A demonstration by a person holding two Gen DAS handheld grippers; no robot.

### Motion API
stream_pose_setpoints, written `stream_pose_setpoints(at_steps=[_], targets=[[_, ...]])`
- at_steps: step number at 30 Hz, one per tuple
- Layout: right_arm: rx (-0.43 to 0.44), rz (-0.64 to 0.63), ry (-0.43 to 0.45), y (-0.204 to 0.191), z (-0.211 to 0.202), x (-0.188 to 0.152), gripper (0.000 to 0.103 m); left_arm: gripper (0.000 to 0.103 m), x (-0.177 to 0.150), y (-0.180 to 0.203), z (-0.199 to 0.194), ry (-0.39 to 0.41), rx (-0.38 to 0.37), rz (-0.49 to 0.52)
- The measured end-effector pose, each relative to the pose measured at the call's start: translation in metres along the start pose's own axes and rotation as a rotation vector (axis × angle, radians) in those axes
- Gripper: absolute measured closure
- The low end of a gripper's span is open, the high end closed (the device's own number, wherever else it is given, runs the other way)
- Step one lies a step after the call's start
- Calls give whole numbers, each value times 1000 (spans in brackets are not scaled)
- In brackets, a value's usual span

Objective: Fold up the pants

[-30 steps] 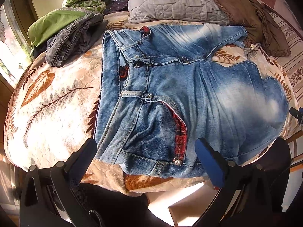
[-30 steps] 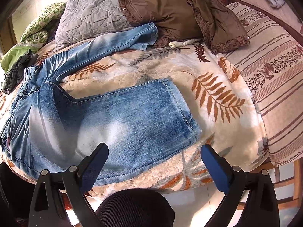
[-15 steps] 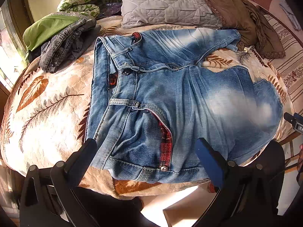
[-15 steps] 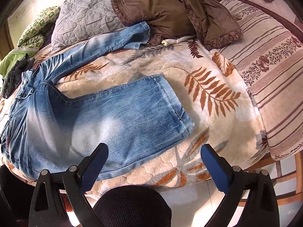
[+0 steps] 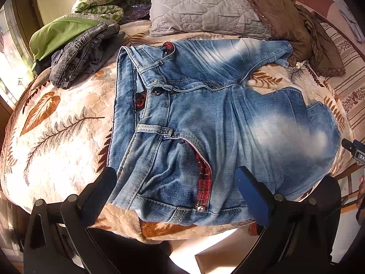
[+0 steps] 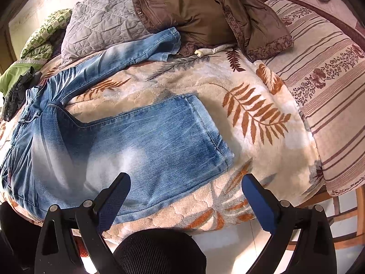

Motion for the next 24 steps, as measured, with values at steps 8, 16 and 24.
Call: stream_pose_setpoints(at_steps=[8, 16, 24], targets=[[6, 12, -1, 4, 2, -2, 5, 0, -2, -4, 4, -20, -12, -44], [62, 39, -9, 11, 10, 8, 5, 0, 2, -3, 4, -47, -50, -26], [111, 48, -67, 32, 61, 74, 5, 0, 56, -76, 23, -121, 16, -144]])
Point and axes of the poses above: each gripper's, at about its wrist camera, not at the fingertips, and z roughly the way its jaws point, y to its right, x to its top, the point moved 6 cm from there along z, roughly the way its jaws point, and after that the axes turned 2 degrees about -x, right-handed, at the moved point
